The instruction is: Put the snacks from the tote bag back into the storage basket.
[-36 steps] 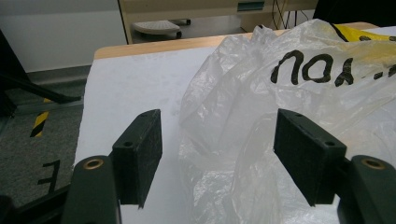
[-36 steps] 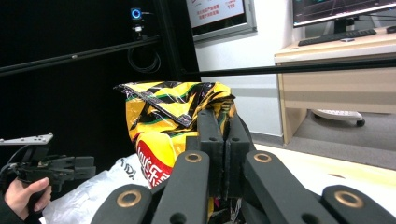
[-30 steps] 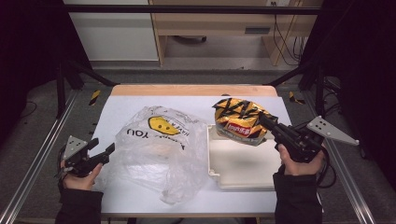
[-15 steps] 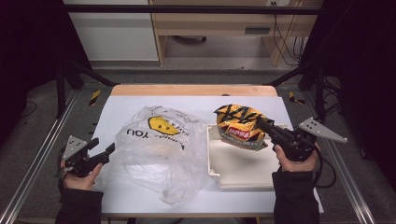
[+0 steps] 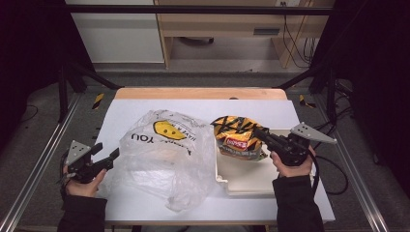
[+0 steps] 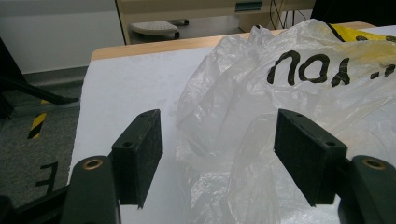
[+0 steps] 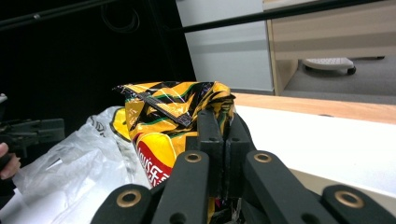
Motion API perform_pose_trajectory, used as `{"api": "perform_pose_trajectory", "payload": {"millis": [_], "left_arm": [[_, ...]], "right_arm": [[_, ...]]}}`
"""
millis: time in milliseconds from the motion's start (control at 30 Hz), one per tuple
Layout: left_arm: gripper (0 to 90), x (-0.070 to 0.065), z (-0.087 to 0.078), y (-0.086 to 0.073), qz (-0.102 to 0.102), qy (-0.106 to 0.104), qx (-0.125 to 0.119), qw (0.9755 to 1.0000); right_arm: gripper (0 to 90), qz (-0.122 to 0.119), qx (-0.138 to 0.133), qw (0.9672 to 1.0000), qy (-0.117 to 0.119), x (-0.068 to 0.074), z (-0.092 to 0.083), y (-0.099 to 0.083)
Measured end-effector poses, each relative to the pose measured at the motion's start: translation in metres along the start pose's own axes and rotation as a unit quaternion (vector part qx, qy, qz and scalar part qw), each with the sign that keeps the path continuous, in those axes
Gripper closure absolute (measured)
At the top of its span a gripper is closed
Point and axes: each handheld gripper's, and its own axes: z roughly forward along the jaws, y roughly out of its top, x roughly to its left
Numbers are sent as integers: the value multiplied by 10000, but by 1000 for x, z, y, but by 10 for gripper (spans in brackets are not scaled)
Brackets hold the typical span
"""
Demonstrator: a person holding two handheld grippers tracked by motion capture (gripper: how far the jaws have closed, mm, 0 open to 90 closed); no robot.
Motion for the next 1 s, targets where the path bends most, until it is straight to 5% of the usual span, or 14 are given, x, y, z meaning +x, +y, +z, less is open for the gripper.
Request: {"api": "perform_pose_trajectory", "payload": {"millis": [567,1000], "left_arm": [[319,0,2,0,32,24,20,10000],[318,-2,5,0,97,22,110,9999]], "right_arm": [[885,29,178,9994,-289,-17,21,-11],[792,219,121,9979,-592,-48,38,-7]]}}
